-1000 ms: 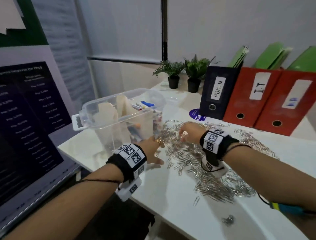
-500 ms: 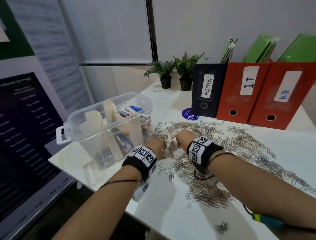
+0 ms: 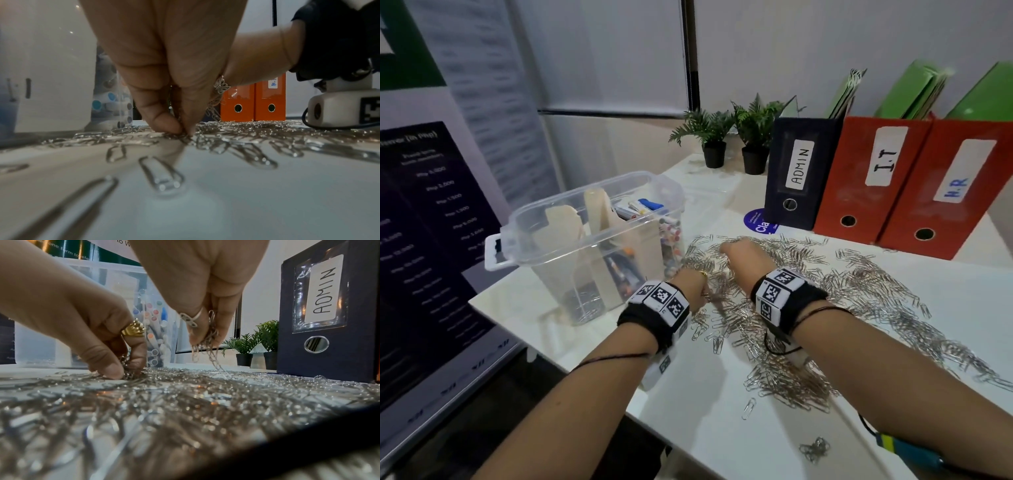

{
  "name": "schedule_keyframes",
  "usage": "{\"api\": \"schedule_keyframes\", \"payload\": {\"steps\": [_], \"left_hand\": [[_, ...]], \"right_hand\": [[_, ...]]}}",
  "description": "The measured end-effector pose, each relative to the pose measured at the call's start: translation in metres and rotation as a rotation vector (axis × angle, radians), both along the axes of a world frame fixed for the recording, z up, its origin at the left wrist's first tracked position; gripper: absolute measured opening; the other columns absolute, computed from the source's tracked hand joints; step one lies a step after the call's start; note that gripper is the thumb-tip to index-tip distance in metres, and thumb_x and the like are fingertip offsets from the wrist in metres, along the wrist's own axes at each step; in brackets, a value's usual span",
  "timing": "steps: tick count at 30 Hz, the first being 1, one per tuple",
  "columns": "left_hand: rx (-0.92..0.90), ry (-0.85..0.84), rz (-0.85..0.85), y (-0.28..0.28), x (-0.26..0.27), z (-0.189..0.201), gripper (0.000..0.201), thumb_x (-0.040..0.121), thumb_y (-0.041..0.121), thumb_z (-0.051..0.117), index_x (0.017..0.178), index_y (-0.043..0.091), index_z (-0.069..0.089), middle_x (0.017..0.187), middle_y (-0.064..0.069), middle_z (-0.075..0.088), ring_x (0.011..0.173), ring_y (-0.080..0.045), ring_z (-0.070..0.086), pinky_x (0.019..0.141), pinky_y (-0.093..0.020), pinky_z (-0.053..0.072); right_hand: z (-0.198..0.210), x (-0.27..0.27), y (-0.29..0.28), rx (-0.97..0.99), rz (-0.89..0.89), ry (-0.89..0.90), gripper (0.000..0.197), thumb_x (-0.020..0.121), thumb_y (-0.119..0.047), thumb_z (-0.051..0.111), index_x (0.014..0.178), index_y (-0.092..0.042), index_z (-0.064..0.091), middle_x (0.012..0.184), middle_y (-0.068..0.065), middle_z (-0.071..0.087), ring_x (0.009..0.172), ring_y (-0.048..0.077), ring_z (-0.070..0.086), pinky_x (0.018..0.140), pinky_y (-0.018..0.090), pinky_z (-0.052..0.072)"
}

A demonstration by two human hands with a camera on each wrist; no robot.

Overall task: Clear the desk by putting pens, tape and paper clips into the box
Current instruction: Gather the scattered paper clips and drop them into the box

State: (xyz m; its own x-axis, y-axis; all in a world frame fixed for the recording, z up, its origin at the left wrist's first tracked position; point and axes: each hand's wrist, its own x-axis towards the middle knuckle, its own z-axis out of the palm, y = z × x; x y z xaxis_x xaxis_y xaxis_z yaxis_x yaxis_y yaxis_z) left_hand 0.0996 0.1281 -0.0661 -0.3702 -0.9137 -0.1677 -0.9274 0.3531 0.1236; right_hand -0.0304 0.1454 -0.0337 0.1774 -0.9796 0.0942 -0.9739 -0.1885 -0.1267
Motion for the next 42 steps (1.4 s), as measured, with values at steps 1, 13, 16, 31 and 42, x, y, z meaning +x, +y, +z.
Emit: {"api": "schedule_keyframes", "payload": {"steps": [1,13,16,31,42], "left_hand": [[-0.008,-0.009,-0.001,0.0,0.0,0.0,0.022,0.092,0.008,0.052,0.111,0.005,0.062,0.112,-0.009,0.063,0.106,-0.022,0.059,0.096,-0.028,0.048],[-0.065,-0.129,-0.069,0.011,-0.012,0.01,0.023,0.091,0.002,0.051,0.113,-0.001,0.058,0.113,-0.013,0.061,0.107,-0.024,0.06,0.09,-0.026,0.05],[-0.057,-0.09,-0.057,0.011,-0.011,0.012,0.019,0.09,0.003,0.053,0.107,0.0,0.061,0.11,-0.012,0.063,0.104,-0.024,0.061,0.091,-0.027,0.05],[-0.299,0.368,0.084,0.036,0.045,0.094,0.015,0.086,0.009,0.063,0.098,0.006,0.071,0.091,-0.003,0.07,0.076,-0.01,0.059,0.076,-0.016,0.047],[-0.467,0.561,0.462,0.023,0.165,0.137,0.009,0.083,0.004,0.066,0.088,0.0,0.072,0.058,0.004,0.059,0.036,0.012,0.052,0.049,-0.001,0.043]], "right_hand": [[0.0,0.0,0.0,-0.007,0.004,0.001,0.046,0.085,0.011,0.05,0.128,-0.007,0.05,0.119,0.017,0.056,0.106,0.03,0.059,0.089,0.035,0.051],[0.001,-0.003,0.001,0.0,0.004,0.042,0.033,0.087,0.012,0.047,0.115,-0.002,0.06,0.111,0.016,0.061,0.099,0.029,0.062,0.084,0.034,0.051],[0.002,-0.006,0.002,-0.007,0.006,0.041,0.032,0.088,0.011,0.046,0.114,-0.001,0.061,0.112,0.017,0.061,0.101,0.029,0.062,0.084,0.032,0.05],[-0.002,-0.001,-0.002,0.067,0.052,0.002,0.036,0.087,0.016,0.042,0.114,0.001,0.061,0.116,0.016,0.06,0.102,0.027,0.061,0.077,0.025,0.047],[-0.014,-0.002,-0.013,0.102,0.099,0.002,0.037,0.085,0.011,0.05,0.116,-0.004,0.065,0.112,0.014,0.066,0.103,0.025,0.064,0.089,0.029,0.054]]}}
